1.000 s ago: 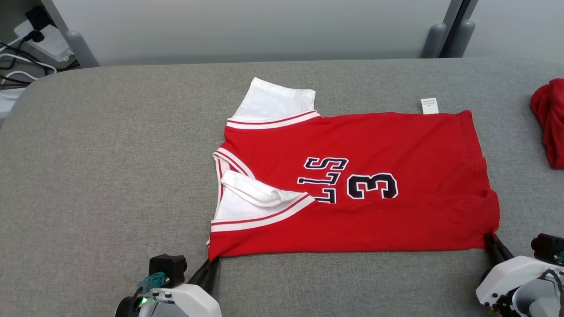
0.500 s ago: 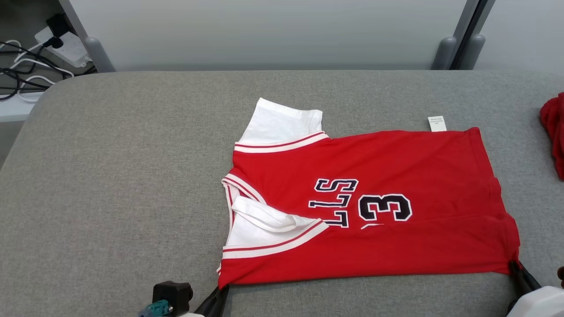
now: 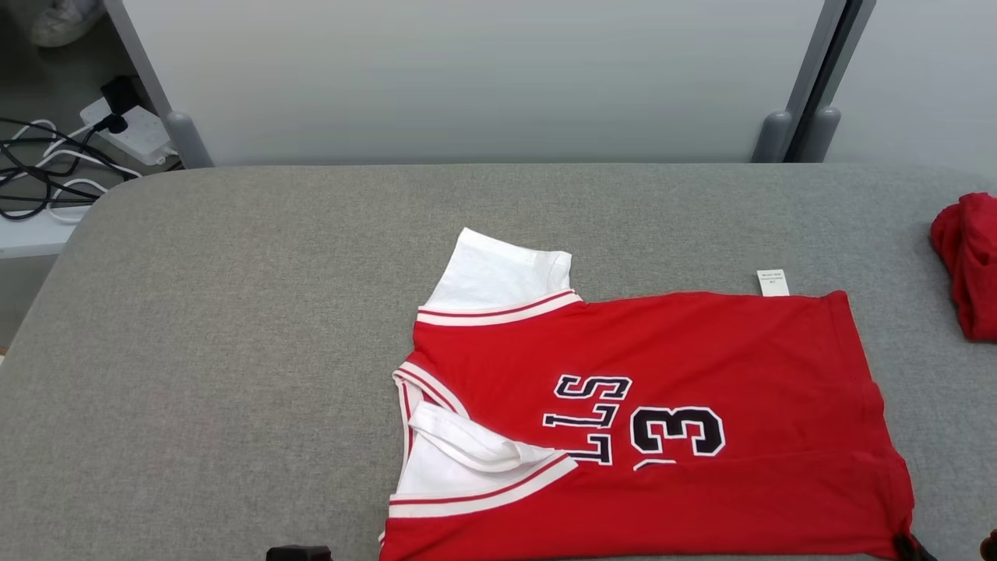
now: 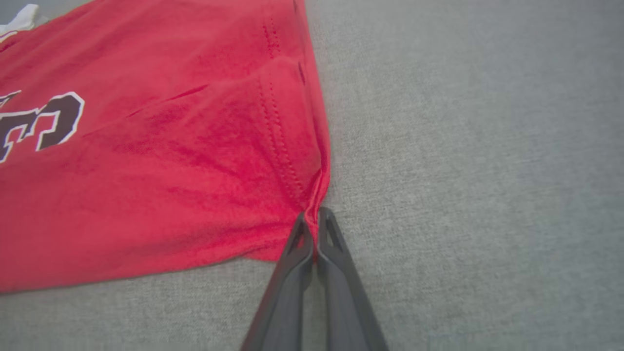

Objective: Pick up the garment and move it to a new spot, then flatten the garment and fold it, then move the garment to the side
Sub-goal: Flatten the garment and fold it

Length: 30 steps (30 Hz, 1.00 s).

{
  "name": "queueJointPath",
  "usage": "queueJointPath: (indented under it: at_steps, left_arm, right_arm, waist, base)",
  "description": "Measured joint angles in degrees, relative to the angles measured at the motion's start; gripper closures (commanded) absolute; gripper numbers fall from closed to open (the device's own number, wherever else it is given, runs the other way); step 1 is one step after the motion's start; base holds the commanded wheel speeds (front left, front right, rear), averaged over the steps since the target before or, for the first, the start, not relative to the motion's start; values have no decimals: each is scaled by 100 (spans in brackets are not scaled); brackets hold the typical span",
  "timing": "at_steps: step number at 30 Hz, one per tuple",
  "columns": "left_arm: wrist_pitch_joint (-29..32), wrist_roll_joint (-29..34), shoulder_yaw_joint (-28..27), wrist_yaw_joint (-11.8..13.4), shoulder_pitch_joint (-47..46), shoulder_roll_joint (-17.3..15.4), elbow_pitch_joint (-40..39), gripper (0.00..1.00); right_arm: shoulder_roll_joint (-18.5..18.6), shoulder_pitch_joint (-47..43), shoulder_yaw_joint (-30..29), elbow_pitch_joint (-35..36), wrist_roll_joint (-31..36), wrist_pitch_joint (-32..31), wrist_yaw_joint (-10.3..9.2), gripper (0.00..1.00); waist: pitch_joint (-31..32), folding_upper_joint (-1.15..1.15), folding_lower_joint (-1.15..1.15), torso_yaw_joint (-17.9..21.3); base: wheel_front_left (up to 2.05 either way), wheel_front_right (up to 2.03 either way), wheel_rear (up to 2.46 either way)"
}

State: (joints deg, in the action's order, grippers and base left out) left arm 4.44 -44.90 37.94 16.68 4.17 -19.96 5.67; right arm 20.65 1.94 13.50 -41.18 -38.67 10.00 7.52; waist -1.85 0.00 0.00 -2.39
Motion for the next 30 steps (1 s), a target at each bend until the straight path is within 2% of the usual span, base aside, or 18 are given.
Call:
queueJointPath:
  at_steps: [1, 2, 6, 10, 14, 18, 22, 26, 30]
  left_arm:
    - [-27, -20, -18, 0, 12, 24, 56, 31]
    - [-27, -20, -18, 0, 12, 24, 56, 0]
    - [-191, -51, -146, 22, 14, 103, 165, 0]
    - [-493, -109, -449, 216, 87, 69, 177, 0]
    - [-927, -78, -733, 365, 141, 41, 143, 0]
    - [-1339, 57, -877, 414, 44, 77, 99, 0]
    - [-1702, 292, -1007, 412, -394, 227, 92, 0]
    - [-1836, 510, -1015, 324, -854, 557, 204, 0]
    - [-1868, 786, -882, -75, -1770, 936, 916, 0]
  right_arm:
    - [-30, -20, -29, -2, 75, 11, 0, 0]
    - [-30, -20, -29, -2, 75, 11, 0, 0]
    - [-153, -31, -332, -15, 361, 129, -1, 0]
    - [-224, -36, -920, 55, 811, 301, -1, 0]
    - [-313, -18, -1456, 371, 1281, 374, -2, 0]
    - [-586, 39, -1680, 859, 1836, 415, -2, 0]
    - [-829, 236, -1601, 1521, 2109, 415, -2, 0]
    - [-896, 286, -1126, 1996, 2084, 416, -2, 0]
    - [-888, 427, -571, 2297, 1892, 419, -2, 0]
  waist:
    - [17, 0, 0, 14]
    - [17, 0, 0, 14]
    - [76, 0, 0, 54]
    - [134, 0, 0, 90]
    - [155, 0, 0, 120]
    - [151, 0, 0, 151]
    - [106, 0, 0, 168]
    - [9, 0, 0, 169]
    - [-290, 0, 0, 230]
  base:
    - [0, 0, 0]
    - [0, 0, 0]
    - [0, 0, 0]
    - [0, 0, 0]
    - [0, 0, 0]
    - [0, 0, 0]
    - [0, 0, 0]
    - [0, 0, 0]
    - [0, 0, 0]
